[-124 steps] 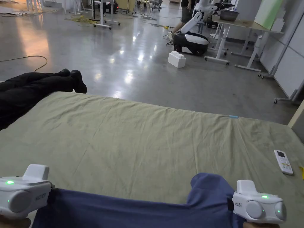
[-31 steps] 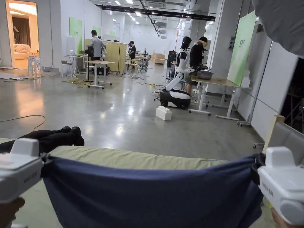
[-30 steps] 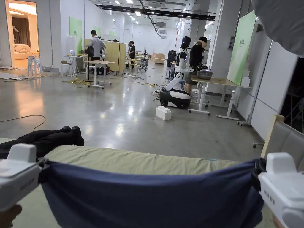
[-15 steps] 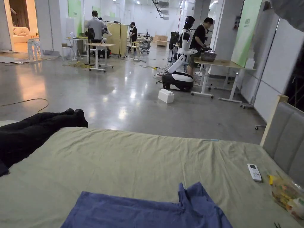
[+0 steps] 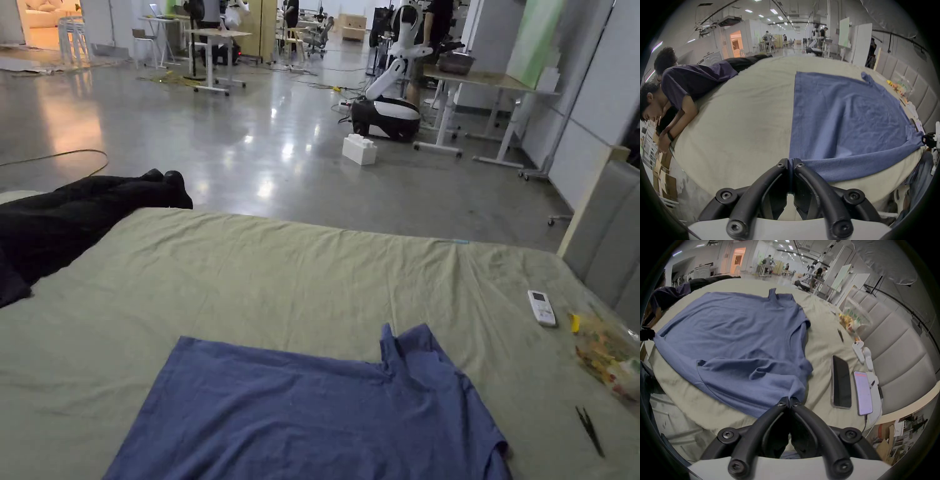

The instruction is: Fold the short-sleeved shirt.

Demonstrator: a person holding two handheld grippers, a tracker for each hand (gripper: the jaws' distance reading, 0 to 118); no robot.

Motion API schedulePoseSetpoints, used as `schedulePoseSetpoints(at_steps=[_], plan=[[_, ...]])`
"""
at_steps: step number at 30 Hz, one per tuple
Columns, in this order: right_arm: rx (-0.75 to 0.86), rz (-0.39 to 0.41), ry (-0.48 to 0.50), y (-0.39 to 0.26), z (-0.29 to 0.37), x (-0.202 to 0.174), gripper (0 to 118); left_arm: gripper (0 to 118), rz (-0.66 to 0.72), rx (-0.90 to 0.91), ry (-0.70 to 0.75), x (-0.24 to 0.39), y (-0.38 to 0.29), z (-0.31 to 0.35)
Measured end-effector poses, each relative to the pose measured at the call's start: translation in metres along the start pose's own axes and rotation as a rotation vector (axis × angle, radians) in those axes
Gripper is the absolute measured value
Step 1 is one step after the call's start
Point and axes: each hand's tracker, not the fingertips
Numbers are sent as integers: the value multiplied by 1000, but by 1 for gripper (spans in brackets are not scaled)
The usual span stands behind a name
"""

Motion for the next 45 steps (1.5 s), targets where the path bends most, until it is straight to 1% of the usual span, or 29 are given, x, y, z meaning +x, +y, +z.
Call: schedulePoseSetpoints(at_steps=[1, 2, 3, 5, 6, 7, 8, 10, 12, 15, 17, 18, 19, 20, 21, 22, 23, 24, 25, 26, 27, 29, 31, 36, 38, 40, 42, 43, 45], plan=[[8, -5, 1, -1, -2, -3, 2, 10, -11, -13, 8, 0, 1, -1], [-18, 14, -5, -1, -4, -6, 3, 11, -21, -16, 15, 1, 1, -2], [-30, 43, -27, 1, -4, -9, 3, 12, -38, -43, 27, -9, -7, -23], [-25, 34, -25, 6, -2, -12, 7, 15, -71, -70, 52, -21, -4, -30], [-22, 14, -27, 9, -1, -10, 18, 21, -81, -72, 65, -29, -1, -30], [-10, -24, -29, 12, 2, -9, 42, 31, -85, -67, 74, -15, -7, -24], [19, -64, -28, 16, 8, -7, 58, 40, -79, -44, 75, -9, -7, -17], [119, -133, -18, 25, 23, -3, 78, 59, -57, 22, 42, -20, 8, -9], [260, -179, -6, 38, 36, -3, 82, 66, -43, 118, 32, 1, 16, 9], [444, -225, -10, 61, 49, -8, 86, 66, -20, 245, 23, 16, 38, 22], [539, -250, -46, 76, 58, -14, 85, 65, 7, 317, 5, 26, 53, 30], [594, -264, -56, 84, 61, -18, 81, 63, 22, 361, -5, 30, 61, 34], [648, -275, -68, 88, 64, -21, 67, 53, 38, 400, -13, 41, 63, 38], [685, -282, -88, 93, 67, -25, 47, 39, 52, 437, -24, 48, 68, 43], [709, -279, -119, 98, 70, -29, 23, 22, 64, 481, -34, 53, 73, 48], [761, -251, -157, 105, 75, -32, 8, 12, 66, 522, -26, 57, 76, 52], [773, -297, -156, 107, 75, -34, 8, 12, 58, 560, -9, 67, 78, 58], [796, -345, -144, 107, 77, -34, 8, 7, 43, 602, -3, 74, 79, 64], [868, -309, -175, 110, 84, -33, 7, 6, 24, 664, -6, 78, 80, 70], [805, -391, -82, 109, 78, -32, 5, 6, 8, 708, -2, 83, 82, 76], [826, -402, -78, 109, 79, -32, 4, 6, 15, 720, 24, 89, 85, 82], [877, -331, -128, 113, 85, -36, 3, 4, 19, 748, 32, 96, 93, 88], [894, -331, -108, 114, 85, -37, 3, 4, 18, 762, 7, 100, 101, 91], [915, -303, -123, 119, 91, -41, 3, 3, -10, 762, 19, 105, 112, 87], [906, -291, -123, 120, 92, -41, 3, 3, -8, 720, 23, 103, 110, 85], [894, -285, -115, 120, 90, -41, 3, 3, -9, 606, -11, 95, 106, 79], [876, -276, -104, 118, 86, -41, 3, 3, -11, 525, 18, 85, 98, 72], [871, -274, -101, 116, 84, -41, 3, 3, -25, 458, -10, 77, 94, 68], [850, -264, -93, 113, 80, -43, 3, 3, -1, 369, 9, 60, 80, 63]])
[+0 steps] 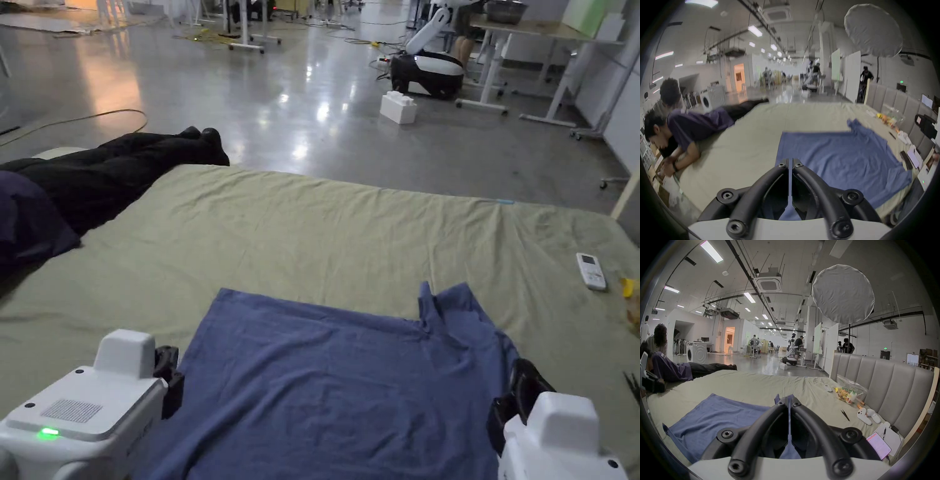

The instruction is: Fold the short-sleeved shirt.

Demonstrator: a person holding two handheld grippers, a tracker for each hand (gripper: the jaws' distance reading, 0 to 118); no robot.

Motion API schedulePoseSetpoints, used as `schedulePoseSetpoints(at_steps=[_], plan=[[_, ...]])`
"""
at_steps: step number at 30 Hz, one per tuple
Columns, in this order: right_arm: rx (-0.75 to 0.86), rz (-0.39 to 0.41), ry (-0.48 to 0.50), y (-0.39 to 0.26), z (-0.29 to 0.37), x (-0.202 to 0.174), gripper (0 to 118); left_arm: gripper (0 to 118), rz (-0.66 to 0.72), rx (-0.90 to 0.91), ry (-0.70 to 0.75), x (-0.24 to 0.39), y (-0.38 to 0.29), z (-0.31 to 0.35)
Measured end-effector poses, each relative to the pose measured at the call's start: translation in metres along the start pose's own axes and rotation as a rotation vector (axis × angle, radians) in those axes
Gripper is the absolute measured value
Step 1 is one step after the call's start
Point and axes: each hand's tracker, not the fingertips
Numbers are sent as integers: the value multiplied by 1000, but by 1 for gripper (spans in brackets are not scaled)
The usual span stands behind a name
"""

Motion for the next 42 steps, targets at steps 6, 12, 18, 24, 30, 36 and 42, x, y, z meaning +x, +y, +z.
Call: schedulePoseSetpoints(at_steps=[6, 12, 18, 24, 30, 36, 42], plan=[[-78, 11, 23, -20, -3, -4, 3, 8, 45, -320, 10, -50, -46, 2], [-133, 21, 36, -35, -4, -8, 3, 69, 79, -521, 73, -76, -85, -14], [-167, 36, 43, -42, -4, -9, 3, 69, 214, -563, 78, -83, -102, -62], [-200, 45, 36, -50, 2, -7, 3, 72, 155, -632, 82, -72, -110, -89], [-241, 42, 34, -59, 4, -2, 3, 42, 33, -645, 35, -56, -104, -87], [-328, 21, 8, -55, 12, 21, 7, 7, 60, -615, -57, -54, -103, -80], [-627, -20, -52, -49, 20, 69, 73, 7, 80, -573, -48, -64, -100, -66]])
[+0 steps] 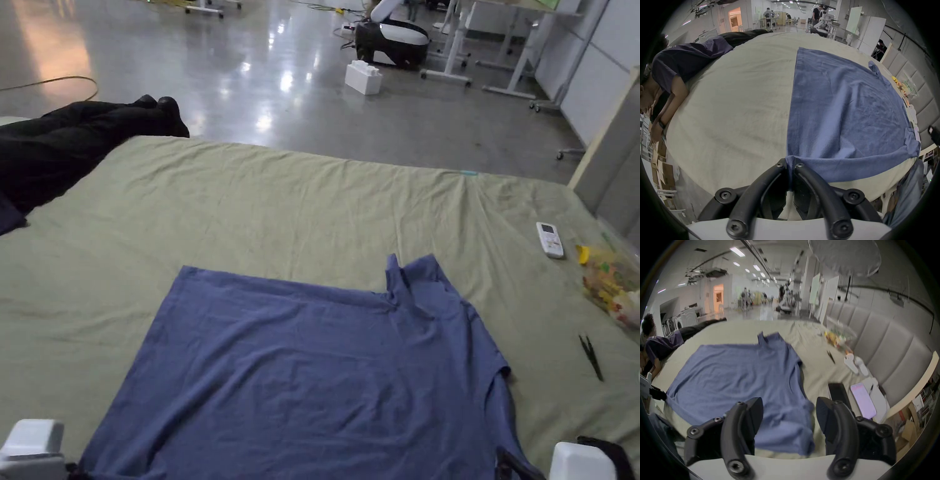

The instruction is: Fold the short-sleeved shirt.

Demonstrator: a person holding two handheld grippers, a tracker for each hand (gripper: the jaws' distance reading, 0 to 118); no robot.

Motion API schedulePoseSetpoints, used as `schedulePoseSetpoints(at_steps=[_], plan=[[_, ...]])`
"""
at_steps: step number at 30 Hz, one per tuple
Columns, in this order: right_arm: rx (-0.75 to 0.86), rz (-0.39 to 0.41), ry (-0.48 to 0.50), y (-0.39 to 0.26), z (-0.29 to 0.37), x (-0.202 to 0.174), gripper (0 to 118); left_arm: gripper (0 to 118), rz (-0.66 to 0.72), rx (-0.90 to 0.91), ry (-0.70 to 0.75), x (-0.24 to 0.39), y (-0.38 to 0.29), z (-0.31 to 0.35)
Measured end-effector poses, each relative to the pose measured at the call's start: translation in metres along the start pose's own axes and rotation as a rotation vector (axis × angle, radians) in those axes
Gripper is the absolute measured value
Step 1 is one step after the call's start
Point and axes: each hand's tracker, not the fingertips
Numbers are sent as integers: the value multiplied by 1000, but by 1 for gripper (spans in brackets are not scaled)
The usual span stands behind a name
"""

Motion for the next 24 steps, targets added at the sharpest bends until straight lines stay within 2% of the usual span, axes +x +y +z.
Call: schedulePoseSetpoints(at_steps=[1, 5, 8, 12, 13, 15, 16, 18, 20, 22, 24], plan=[[-45, -9, 38, -2, -2, 5, 73, 7, 1, 7, -3, -2, 0, 2], [-199, 41, -5, -17, -11, 15, 75, 7, 10, 21, -1, -1, 0, 9], [-296, 32, -29, -33, -26, 18, 75, 7, 9, 20, 3, 5, -2, 18], [-401, 10, 10, -56, -56, 20, 73, 7, -16, 16, 20, 13, -2, 20], [-418, -16, 34, -62, -65, 20, 68, 7, -18, 14, 22, 14, -2, 20], [-464, -44, 68, -71, -78, 17, 46, 7, -28, 10, 31, 17, -3, 19], [-461, -59, 89, -75, -81, 15, 41, 7, -25, 9, 28, 18, -3, 19], [-419, -15, 61, -74, -78, 11, 37, 7, -24, 11, 32, 19, -5, 20], [-405, 11, 71, -72, -74, 12, 13, 7, -15, 17, 30, 19, -6, 22], [-405, 67, 49, -67, -71, 15, 7, 7, -9, 18, 26, 17, -6, 21], [-400, 91, 69, -62, -62, 17, 7, 7, -13, 26, 25, 16, -6, 22]])
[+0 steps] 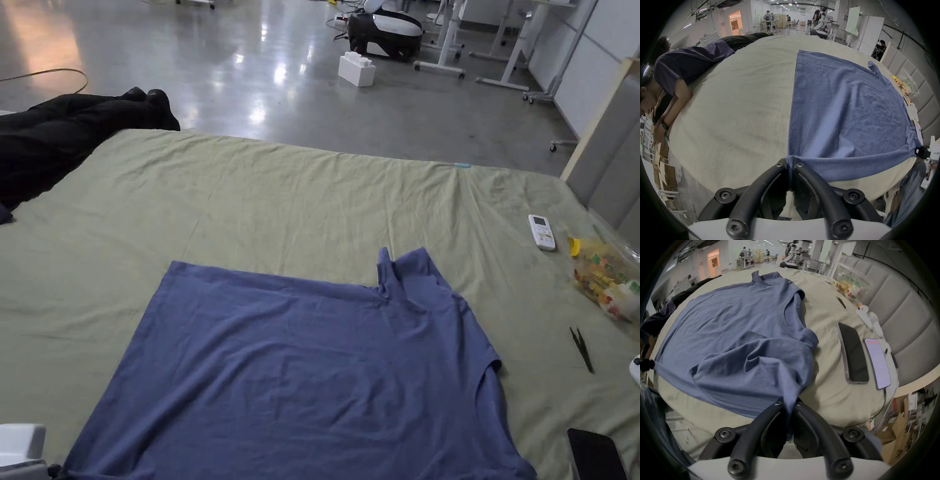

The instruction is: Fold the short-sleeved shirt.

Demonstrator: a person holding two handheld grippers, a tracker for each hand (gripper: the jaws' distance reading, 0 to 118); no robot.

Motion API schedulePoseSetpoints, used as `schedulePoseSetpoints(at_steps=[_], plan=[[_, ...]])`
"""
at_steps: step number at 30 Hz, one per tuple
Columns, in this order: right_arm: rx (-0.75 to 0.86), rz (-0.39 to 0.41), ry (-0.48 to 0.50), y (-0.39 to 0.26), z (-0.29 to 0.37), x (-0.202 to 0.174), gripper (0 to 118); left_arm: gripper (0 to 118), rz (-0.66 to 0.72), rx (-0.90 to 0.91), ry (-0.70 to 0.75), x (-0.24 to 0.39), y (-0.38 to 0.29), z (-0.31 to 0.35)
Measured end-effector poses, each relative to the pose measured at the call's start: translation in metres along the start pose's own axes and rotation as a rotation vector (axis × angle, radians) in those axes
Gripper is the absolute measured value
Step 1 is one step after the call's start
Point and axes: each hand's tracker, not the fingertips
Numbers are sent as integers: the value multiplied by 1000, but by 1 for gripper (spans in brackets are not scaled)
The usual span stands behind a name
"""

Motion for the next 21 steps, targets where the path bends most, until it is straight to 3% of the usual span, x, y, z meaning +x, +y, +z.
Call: schedulePoseSetpoints(at_steps=[3, 6, 10, 21], plan=[[37, 82, -43, 1, 16, -3, 6, 7, -7, 28, -4, 0, -1, 7], [90, 91, -66, 5, 33, -5, 6, 7, -10, 44, -8, -6, 2, 5], [167, -5, 15, 20, 47, 2, 6, 7, -14, 96, -8, -12, 14, 7], [294, -43, -15, 103, 35, 9, 6, 7, -70, 250, -29, 8, 108, -13]])
